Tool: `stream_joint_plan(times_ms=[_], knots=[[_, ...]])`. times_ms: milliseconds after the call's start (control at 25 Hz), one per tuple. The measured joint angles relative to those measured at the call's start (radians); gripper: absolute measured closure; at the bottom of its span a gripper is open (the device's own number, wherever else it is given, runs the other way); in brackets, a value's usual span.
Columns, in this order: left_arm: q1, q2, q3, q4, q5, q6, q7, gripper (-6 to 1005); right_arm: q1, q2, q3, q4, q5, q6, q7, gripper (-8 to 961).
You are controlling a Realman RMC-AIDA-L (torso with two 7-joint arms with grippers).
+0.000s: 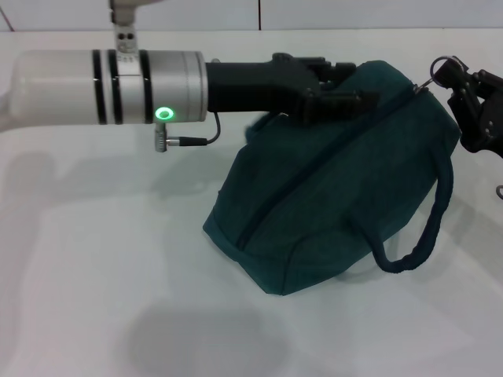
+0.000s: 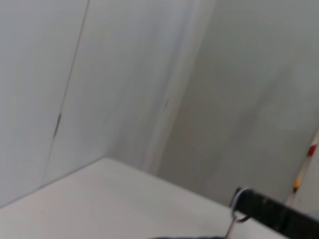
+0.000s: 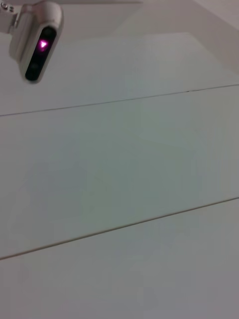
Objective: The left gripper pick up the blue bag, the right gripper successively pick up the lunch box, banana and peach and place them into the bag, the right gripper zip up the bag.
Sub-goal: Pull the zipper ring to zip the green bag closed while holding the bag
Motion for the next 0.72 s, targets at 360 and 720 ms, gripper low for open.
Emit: stream_joint_plan(times_ms=[360, 720], knots=[[-0.004, 0.0, 0.069, 0.005, -0.009, -0.074, -0.001, 381, -0.001, 0.0, -0.001, 0.003, -0.001, 0.003, 0.0, 942], [0.006, -0.005, 0.089, -0.009, -0.042, -0.067, 0.059, 650, -0.007, 0.0, 0.0, 0.006, -0.001, 0.005, -0.001, 941]])
